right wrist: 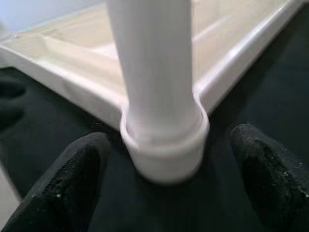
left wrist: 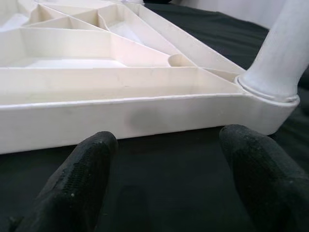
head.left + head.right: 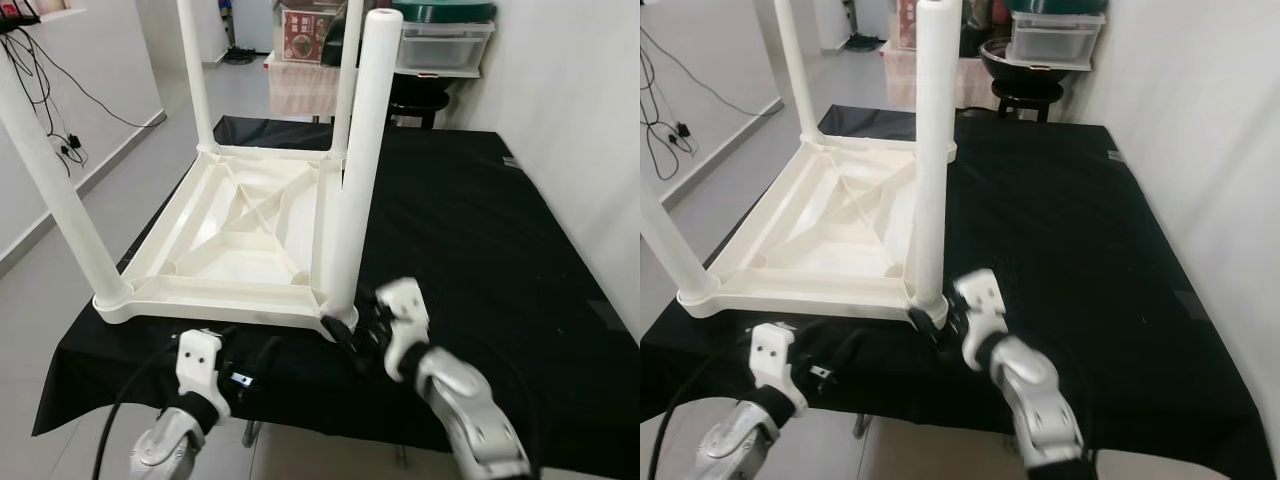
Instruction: Building children table
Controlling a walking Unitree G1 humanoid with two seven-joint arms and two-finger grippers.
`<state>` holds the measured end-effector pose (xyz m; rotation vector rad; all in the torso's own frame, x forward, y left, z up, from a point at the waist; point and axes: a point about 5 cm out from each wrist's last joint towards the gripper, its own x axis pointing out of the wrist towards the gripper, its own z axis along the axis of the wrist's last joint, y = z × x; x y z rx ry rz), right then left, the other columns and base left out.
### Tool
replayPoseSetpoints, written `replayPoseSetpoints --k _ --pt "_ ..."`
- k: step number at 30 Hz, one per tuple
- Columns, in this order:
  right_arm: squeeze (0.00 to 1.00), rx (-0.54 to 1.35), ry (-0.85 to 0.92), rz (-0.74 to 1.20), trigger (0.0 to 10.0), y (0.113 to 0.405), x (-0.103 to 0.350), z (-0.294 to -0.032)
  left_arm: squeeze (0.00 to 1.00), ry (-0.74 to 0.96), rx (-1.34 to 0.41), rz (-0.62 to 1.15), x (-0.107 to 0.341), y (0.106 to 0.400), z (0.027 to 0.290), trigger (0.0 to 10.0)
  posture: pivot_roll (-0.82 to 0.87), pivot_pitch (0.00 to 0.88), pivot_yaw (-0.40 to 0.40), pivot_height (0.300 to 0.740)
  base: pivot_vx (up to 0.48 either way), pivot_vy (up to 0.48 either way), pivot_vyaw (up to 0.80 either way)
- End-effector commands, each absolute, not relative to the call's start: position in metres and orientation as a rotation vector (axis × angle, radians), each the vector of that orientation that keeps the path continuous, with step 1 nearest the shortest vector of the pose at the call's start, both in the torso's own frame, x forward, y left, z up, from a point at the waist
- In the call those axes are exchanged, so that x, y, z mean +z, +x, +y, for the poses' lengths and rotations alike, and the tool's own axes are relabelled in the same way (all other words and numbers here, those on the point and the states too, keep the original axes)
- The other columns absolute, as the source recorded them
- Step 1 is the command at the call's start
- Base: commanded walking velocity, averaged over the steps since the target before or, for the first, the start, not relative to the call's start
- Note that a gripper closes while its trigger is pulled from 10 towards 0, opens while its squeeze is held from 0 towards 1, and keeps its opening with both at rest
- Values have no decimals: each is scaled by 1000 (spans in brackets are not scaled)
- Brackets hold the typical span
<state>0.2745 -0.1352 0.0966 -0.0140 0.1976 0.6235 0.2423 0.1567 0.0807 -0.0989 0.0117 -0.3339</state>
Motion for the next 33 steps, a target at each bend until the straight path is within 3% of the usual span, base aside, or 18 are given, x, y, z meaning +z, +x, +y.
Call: replayPoseSetpoints --k 1,7,10,17,22,33 --pt "0 705 0 203 10000 264 98 -136 0 -62 -331 28 81 241 160 10000 -17 4 8 740 0 0 0" --pt "0 803 -20 243 10000 247 92 -143 0 -43 -312 30 83 241 164 10000 -21 11 18 740 0 0 0" --pt "0 893 -55 215 10000 244 97 -134 0 -15 -237 46 85 239 174 10000 -11 11 28 740 0 0 0" --pt "0 797 -87 204 10000 263 95 -126 0 3 -164 82 86 228 174 10000 19 23 16 740 0 0 0" --pt "0 774 -57 202 10000 269 94 -122 0 50 -174 120 82 217 164 10000 32 30 8 740 0 476 0" --pt "0 808 -81 212 10000 270 88 -123 0 79 -172 126 81 232 160 10000 17 0 6 740 0 476 0"
